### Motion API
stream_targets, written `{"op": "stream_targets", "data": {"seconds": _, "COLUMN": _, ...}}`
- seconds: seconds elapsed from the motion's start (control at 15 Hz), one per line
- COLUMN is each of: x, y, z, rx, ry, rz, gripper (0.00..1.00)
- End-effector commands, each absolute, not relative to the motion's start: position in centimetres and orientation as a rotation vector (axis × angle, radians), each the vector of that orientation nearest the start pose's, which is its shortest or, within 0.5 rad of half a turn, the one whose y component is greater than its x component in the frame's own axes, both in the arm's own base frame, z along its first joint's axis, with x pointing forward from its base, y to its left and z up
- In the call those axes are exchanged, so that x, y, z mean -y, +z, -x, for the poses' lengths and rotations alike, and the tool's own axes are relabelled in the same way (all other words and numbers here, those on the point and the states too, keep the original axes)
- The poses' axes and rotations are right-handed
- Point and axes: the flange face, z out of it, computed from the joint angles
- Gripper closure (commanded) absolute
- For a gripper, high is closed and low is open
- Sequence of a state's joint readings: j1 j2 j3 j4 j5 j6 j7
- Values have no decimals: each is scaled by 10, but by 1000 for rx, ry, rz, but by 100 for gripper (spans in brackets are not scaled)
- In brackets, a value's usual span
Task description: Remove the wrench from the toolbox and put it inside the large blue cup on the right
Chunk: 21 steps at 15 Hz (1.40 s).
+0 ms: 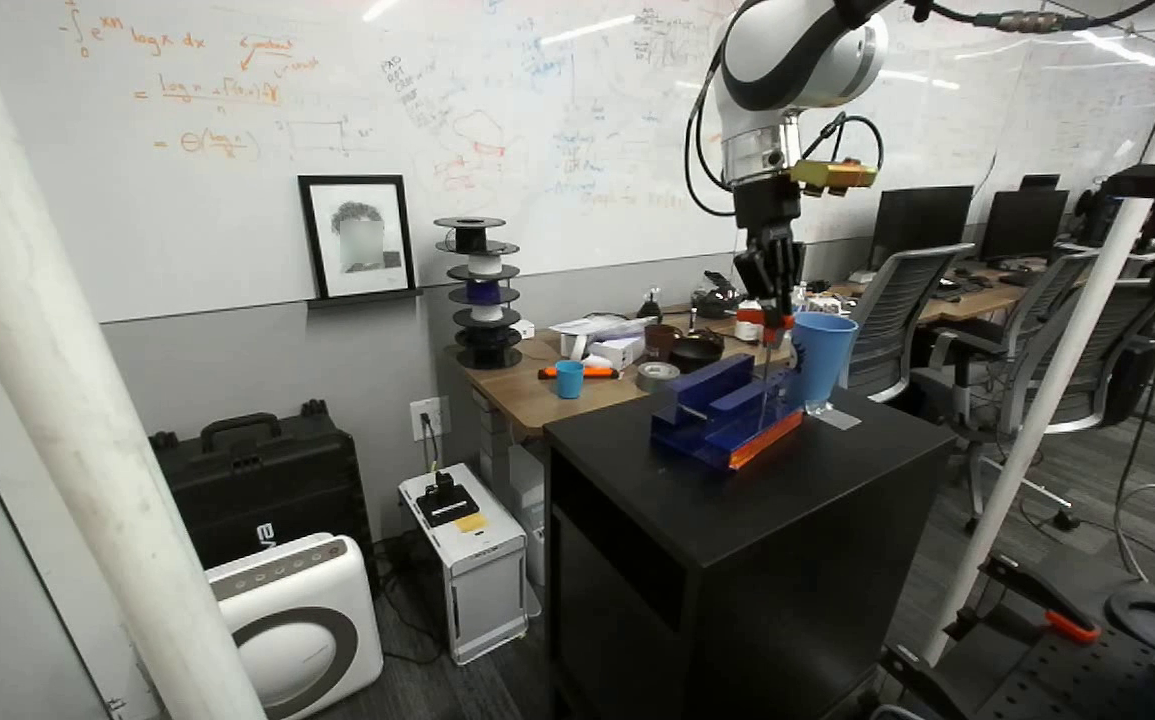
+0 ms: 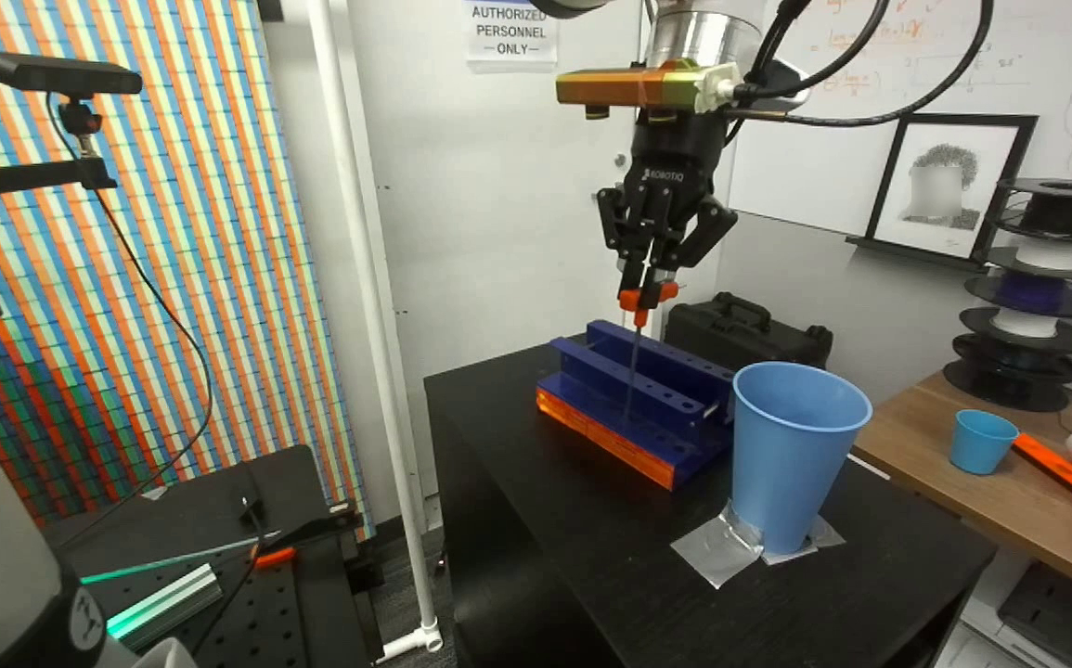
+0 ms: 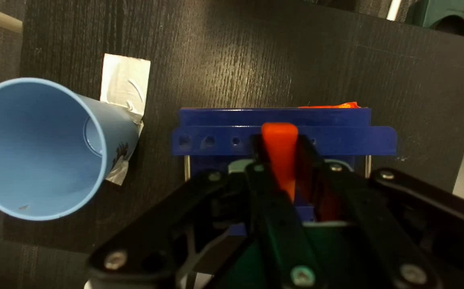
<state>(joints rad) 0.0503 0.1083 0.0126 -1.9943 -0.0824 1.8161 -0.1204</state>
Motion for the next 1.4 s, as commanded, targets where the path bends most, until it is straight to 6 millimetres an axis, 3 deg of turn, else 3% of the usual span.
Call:
{"op": "stream_targets", "data": {"seconds": 0.0, "x": -21, "y": 399, "z": -542, "rx": 340, "ry": 416, "rz": 3182, "gripper": 85}}
{"op": "stream_targets", "data": {"seconds": 0.53, "x": -21, "y": 449, "z": -538, "rx": 351, "ry": 274, "rz": 3216, "gripper": 85}}
{"op": "stream_targets", "data": {"seconds": 1.0, "x": -26, "y": 516, "z": -529, "rx": 375, "ry": 92, "rz": 3205, "gripper": 86}}
{"op": "stream_targets", "data": {"seconds": 1.33, "x": -18, "y": 553, "z": -521, "rx": 334, "ry": 22, "rz": 3225, "gripper": 86}}
